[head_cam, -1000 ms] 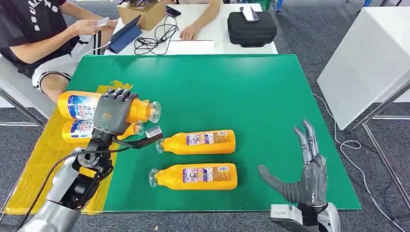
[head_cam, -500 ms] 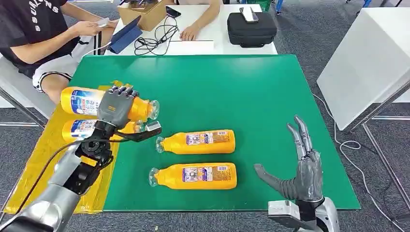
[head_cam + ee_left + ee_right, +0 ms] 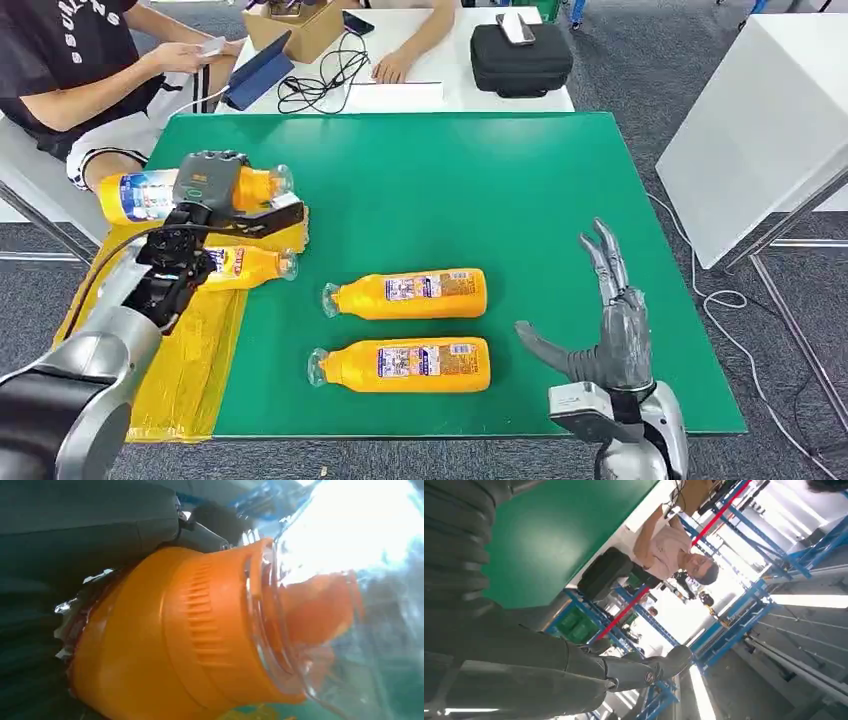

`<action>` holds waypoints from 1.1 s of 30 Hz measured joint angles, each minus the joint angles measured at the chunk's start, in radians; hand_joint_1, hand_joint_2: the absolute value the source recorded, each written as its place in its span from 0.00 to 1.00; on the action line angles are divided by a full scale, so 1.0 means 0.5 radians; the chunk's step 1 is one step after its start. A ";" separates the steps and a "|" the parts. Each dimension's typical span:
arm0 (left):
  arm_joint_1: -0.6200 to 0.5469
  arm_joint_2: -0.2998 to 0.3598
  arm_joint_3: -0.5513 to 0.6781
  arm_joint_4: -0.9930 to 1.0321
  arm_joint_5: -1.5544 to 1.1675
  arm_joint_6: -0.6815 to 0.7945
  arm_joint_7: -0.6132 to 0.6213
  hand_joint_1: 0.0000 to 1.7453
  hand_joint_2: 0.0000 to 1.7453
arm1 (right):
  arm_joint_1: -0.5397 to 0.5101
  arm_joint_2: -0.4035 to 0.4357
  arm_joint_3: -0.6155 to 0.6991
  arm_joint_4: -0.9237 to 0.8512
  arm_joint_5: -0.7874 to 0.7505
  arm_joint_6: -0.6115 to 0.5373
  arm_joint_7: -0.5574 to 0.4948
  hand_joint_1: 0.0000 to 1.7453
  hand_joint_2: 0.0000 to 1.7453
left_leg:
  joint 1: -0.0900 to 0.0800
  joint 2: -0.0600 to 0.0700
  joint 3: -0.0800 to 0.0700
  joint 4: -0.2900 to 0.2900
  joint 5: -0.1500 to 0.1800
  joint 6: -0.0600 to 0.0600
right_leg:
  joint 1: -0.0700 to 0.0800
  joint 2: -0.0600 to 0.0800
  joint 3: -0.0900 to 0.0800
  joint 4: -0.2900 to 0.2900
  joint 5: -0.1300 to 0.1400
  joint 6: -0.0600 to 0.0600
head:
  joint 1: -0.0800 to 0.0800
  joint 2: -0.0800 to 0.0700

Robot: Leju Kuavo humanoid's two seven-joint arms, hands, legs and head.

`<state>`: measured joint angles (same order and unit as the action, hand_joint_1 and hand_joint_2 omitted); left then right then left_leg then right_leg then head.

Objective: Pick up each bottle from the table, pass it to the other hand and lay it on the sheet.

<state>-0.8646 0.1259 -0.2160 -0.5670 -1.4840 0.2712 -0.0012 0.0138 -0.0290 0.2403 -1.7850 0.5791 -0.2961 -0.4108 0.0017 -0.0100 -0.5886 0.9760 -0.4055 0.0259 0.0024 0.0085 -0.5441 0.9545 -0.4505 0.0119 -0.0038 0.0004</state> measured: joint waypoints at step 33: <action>-0.220 -0.035 0.178 0.342 0.088 -0.291 -0.191 0.00 1.00 | -0.194 0.057 0.055 0.179 -0.010 0.042 -0.008 0.00 1.00 | 0.000 -0.001 0.000 0.000 0.000 0.000 | -0.001 0.000 0.000 0.000 0.000 0.000 | -0.001 0.000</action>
<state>-0.9747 0.1083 -0.1270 -0.3960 -1.4401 0.1255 -0.0969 -0.0832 -0.0004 0.2678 -1.6953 0.5741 -0.2750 -0.4147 0.0016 -0.0103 -0.5885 0.9761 -0.4053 0.0258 0.0022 0.0084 -0.5440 0.9547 -0.4505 0.0119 -0.0042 0.0004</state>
